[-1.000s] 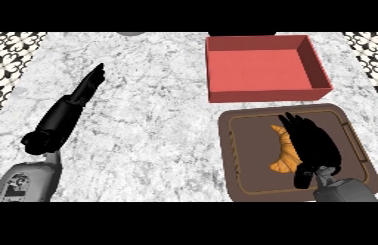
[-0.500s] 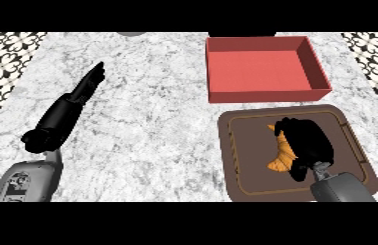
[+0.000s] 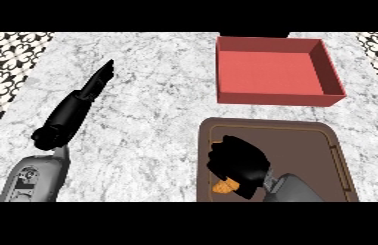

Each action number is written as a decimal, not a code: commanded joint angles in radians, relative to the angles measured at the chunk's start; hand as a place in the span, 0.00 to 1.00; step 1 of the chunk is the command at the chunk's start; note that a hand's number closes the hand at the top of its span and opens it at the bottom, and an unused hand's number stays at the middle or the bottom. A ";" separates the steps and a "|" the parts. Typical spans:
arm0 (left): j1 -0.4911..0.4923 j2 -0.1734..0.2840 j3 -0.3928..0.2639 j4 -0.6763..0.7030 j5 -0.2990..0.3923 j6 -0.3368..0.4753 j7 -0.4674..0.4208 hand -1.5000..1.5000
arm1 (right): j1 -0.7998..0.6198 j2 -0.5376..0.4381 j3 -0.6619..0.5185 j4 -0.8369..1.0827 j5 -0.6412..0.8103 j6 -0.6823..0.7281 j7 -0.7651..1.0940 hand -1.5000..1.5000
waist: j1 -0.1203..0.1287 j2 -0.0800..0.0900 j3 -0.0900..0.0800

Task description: Pick the croissant from the tray and place it in the cardboard box

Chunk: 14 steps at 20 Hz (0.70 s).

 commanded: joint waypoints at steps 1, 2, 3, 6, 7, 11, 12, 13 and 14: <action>0.014 0.009 0.011 0.029 -0.016 0.009 -0.032 0.50 | -0.061 0.038 0.064 -0.014 -0.059 -0.040 -0.214 1.00 | -0.029 -0.002 0.002; 0.032 0.009 0.003 -0.040 -0.007 0.001 0.017 0.50 | -0.063 0.030 0.037 -0.028 -0.076 -0.063 -0.242 1.00 | -0.031 -0.008 0.003; -0.030 0.006 0.027 0.039 -0.017 0.023 0.009 0.50 | -0.078 0.055 0.047 -0.039 -0.065 -0.073 -0.245 1.00 | -0.049 -0.005 0.002; 0.059 0.005 0.015 0.001 -0.011 0.006 -0.026 0.50 | -0.104 -0.001 -0.032 -0.145 -0.106 -0.073 -0.310 1.00 | -0.053 -0.010 0.002; -0.009 0.000 0.036 0.034 0.004 0.012 -0.006 0.50 | -0.085 -0.009 -0.035 -0.161 -0.098 -0.119 -0.333 1.00 | -0.061 -0.008 0.002; 0.038 0.002 0.031 -0.011 -0.004 0.006 0.012 0.50 | -0.021 -0.051 -0.142 -0.372 -0.210 0.020 -0.292 1.00 | -0.064 -0.012 0.002; 0.011 -0.007 0.031 0.001 -0.003 0.013 0.028 0.50 | -0.071 -0.016 -0.200 -0.382 -0.242 0.056 -0.233 1.00 | -0.066 -0.012 0.001; 0.007 0.000 0.033 -0.004 -0.002 0.008 0.021 0.50 | -0.042 -0.002 -0.231 -0.373 -0.262 0.035 -0.216 1.00 | -0.065 -0.011 0.002; 0.016 -0.002 0.036 0.013 -0.009 0.017 0.013 0.50 | -0.081 0.029 -0.289 -0.370 -0.296 0.059 -0.160 1.00 | -0.065 -0.011 0.001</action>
